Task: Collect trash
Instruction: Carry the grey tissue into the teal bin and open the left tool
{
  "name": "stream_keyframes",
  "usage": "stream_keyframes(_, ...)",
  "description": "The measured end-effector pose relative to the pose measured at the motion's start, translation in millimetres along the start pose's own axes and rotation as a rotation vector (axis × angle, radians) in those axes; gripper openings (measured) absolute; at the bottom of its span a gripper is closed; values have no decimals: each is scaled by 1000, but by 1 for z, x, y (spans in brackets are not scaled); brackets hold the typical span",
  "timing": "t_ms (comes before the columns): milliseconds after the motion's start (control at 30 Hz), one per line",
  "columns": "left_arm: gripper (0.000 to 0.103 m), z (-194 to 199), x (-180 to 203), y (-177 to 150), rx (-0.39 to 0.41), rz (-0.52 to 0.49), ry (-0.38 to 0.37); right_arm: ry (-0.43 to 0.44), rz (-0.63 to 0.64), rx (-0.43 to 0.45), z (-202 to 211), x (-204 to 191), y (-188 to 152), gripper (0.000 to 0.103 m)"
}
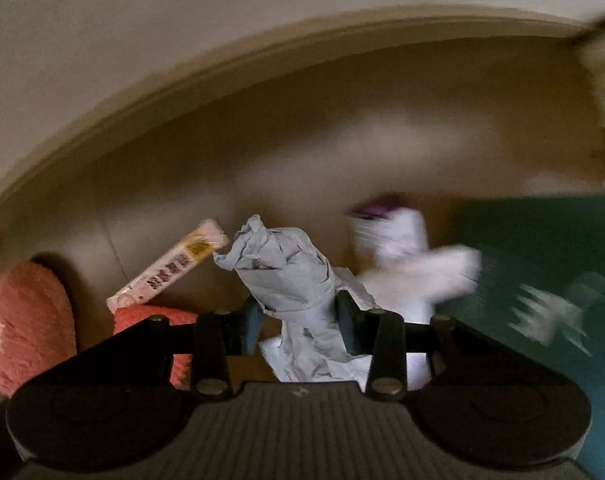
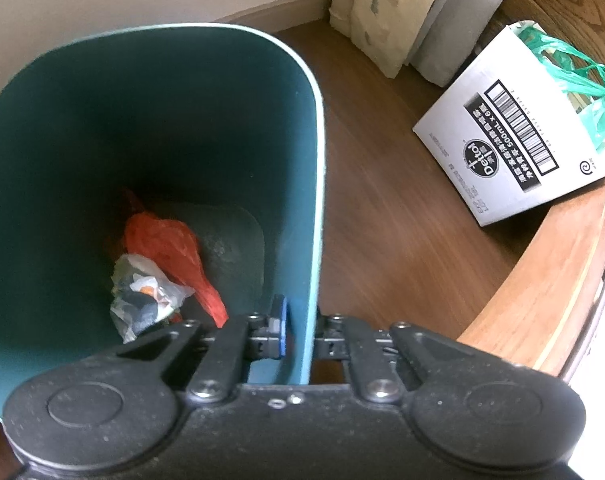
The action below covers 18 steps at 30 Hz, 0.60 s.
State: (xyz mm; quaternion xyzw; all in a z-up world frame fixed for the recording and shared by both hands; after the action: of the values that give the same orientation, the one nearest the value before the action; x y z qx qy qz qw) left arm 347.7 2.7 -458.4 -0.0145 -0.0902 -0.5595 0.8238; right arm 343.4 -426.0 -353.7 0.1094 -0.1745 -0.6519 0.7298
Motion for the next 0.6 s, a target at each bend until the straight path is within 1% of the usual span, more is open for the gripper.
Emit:
stream_keyframes(67,38,39,17,6,21,-39,-55,10,-6,11,0,0,2,5)
stream_keyframes(200,38,118,53,-6,99,-151,-143,21,-3,31,1,-1,6,4)
stream_keyframes(267,38,154,74,-4,148,-203,-169,43,-17,45,4,-1,7,2)
stream_keyframes(333,38,182,98,-6,192,-256,-197,50,-1,60,6,-4,9,2)
stream_keyframes(400,38,203,127,-6,227,-319,-204,53,12,72,8,-8,10,2)
stream_keyframes(467,38,215,158,-8,257,-393,-214,58,18,81,9,-10,12,2)
stream_keyframes(533,38,217,189,-11,289,-469,-193,57,27,89,10,-10,12,2)
stream_keyframes(600,38,210,219,-12,288,-507,-196,63,23,91,9,-9,12,2)
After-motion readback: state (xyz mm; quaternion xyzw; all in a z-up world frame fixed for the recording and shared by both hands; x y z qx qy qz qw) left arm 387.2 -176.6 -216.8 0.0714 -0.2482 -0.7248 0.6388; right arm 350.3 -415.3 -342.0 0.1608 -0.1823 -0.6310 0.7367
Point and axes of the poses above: each gripper's, at about its wrist camera, not at the fingertips, and z roughly against the way its jaws point, x to its right, y to its top, the point moved 5 cm from there along -z, roughly the way its jaws point, and after that the axes turned 10 degrees about x, right-handed, at the moved point
